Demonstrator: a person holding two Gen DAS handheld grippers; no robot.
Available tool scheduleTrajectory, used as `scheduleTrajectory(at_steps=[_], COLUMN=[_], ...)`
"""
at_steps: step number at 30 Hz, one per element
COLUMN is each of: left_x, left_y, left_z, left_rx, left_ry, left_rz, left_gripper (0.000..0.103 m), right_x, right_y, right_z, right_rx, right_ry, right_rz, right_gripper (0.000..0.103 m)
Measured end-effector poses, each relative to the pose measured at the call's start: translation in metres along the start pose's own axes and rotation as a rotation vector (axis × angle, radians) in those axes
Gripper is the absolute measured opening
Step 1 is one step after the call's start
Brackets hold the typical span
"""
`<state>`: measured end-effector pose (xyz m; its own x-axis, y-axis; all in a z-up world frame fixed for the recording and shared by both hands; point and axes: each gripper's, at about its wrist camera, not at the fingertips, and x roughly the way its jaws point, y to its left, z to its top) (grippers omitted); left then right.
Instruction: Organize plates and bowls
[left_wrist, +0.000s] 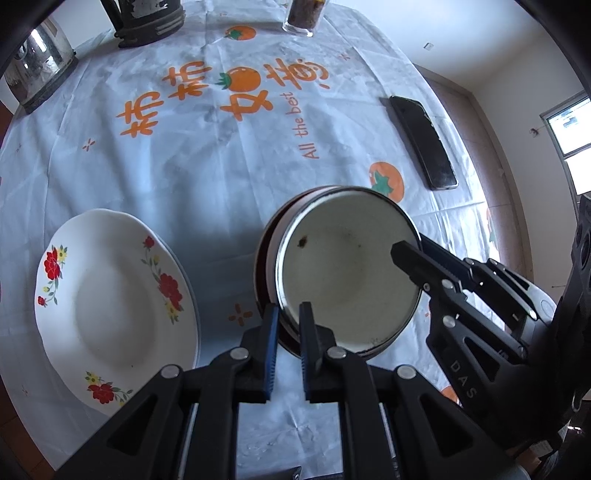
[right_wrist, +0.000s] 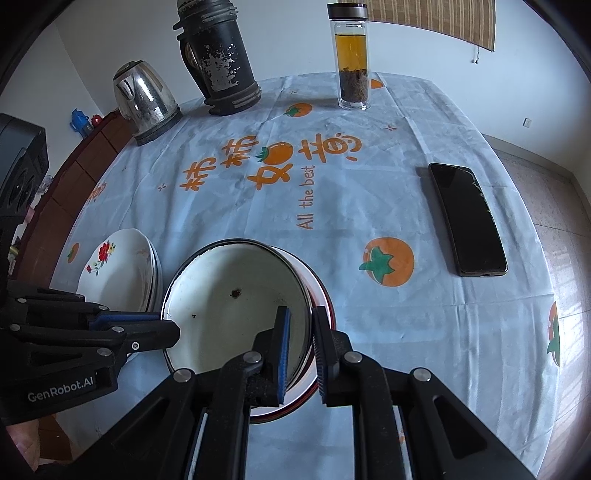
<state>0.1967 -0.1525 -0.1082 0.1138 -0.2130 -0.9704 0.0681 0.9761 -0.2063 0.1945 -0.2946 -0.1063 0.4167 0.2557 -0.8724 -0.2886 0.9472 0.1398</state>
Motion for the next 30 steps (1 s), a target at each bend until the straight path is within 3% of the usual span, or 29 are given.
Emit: scheduleTrajectory(at_steps=[8, 11, 12, 19, 23, 30], left_x=[-0.008, -0.008, -0.008, -0.007, -0.005, -0.002], left_y=[0.003, 0.006, 0.007, 0.007, 0.006, 0.002], left_z=[0.001, 0.001, 0.000, -0.002, -0.003, -0.005], left_rx=[-0.004, -0.010, -0.012, -0.012, -0.012, 0.001], left_ry=[-0.028, -0.030, -0.030, -0.030, -0.033, -0.029], left_rz=[0.004, 0.009, 0.010, 0.011, 0.015, 0.014], left_gripper=[0.011, 0.012, 0.012, 0.013, 0.023, 0.023], right_x=[-0.001, -0.007, -0.009, -0.013, -0.014, -0.013], right_y=[0.002, 0.001, 0.001, -0.002, -0.005, -0.009], right_z=[0.000, 0.001, 0.001, -0.001, -0.004, -0.008], right_rx=[-0.011, -0.008, -0.006, 0.006, 0.019, 0.032], right_ry=[0.000, -0.026, -0.037, -0.047, -0.043, -0.031], right_rz=[0.013, 0.005, 0.008, 0.005, 0.000, -0.002], right_gripper=[0.019, 0.037, 0.038, 0.039, 0.039, 0.039])
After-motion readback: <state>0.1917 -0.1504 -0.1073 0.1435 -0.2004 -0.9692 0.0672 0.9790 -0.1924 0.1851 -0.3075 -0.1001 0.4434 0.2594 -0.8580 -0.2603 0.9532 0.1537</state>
